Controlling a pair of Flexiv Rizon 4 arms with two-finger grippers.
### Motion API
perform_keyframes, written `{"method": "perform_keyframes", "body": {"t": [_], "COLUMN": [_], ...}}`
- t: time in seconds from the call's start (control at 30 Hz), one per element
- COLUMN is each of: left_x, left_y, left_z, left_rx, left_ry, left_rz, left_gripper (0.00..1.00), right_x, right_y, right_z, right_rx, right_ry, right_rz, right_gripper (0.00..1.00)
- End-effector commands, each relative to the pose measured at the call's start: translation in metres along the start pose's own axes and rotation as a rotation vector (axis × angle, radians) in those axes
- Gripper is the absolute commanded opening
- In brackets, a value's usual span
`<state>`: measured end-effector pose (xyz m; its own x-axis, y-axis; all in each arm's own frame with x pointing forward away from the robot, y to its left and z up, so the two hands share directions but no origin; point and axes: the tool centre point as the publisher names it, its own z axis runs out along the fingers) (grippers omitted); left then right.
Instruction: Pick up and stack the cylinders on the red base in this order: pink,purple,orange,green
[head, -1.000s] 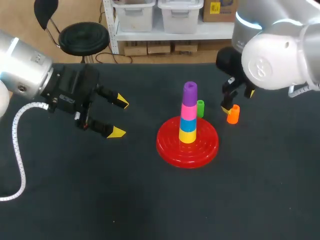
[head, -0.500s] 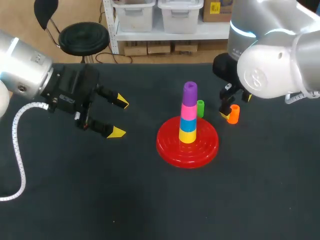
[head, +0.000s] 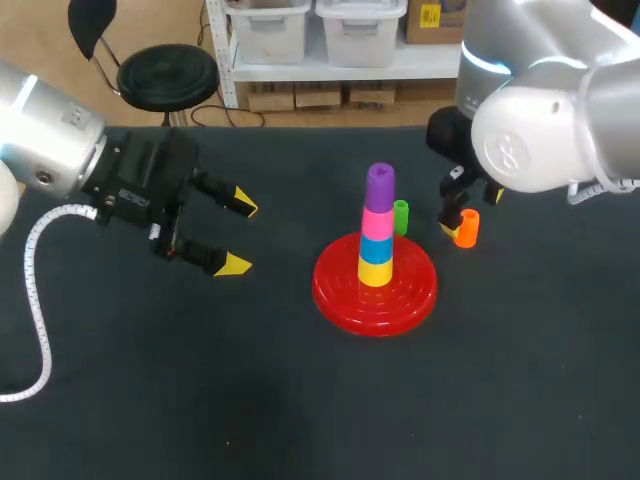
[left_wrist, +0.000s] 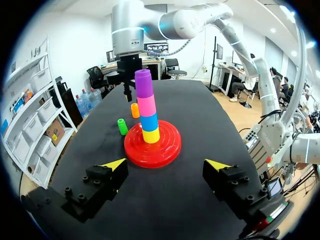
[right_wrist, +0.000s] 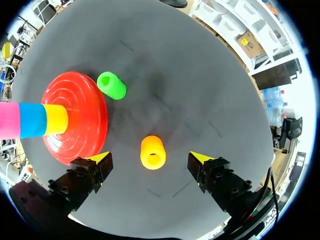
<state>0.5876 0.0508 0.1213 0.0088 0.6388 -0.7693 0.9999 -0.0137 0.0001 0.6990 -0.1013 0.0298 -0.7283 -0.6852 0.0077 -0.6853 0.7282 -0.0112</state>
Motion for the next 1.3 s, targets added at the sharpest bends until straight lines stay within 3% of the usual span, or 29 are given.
{"method": "perform_keyframes", "body": {"t": [0.03, 1.3], "left_x": [0.001, 0.001], "left_y": [-0.0003, -0.0003], "left_z": [0.0005, 0.0005], "left_rx": [-0.002, -0.002], "left_ry": [-0.002, -0.002], "left_rz": [0.002, 0.002], "left_gripper": [1.0, 1.0], "right_x": [-0.0049, -0.0044], "right_y": [-0.0014, -0.0054], "right_z": [0.0018, 0.0056], "right_rx": [-0.004, -0.001], "right_ry": [0.01, 0.012], "right_rz": [-0.003, 0.034], "right_gripper": [1.0, 1.0]}}
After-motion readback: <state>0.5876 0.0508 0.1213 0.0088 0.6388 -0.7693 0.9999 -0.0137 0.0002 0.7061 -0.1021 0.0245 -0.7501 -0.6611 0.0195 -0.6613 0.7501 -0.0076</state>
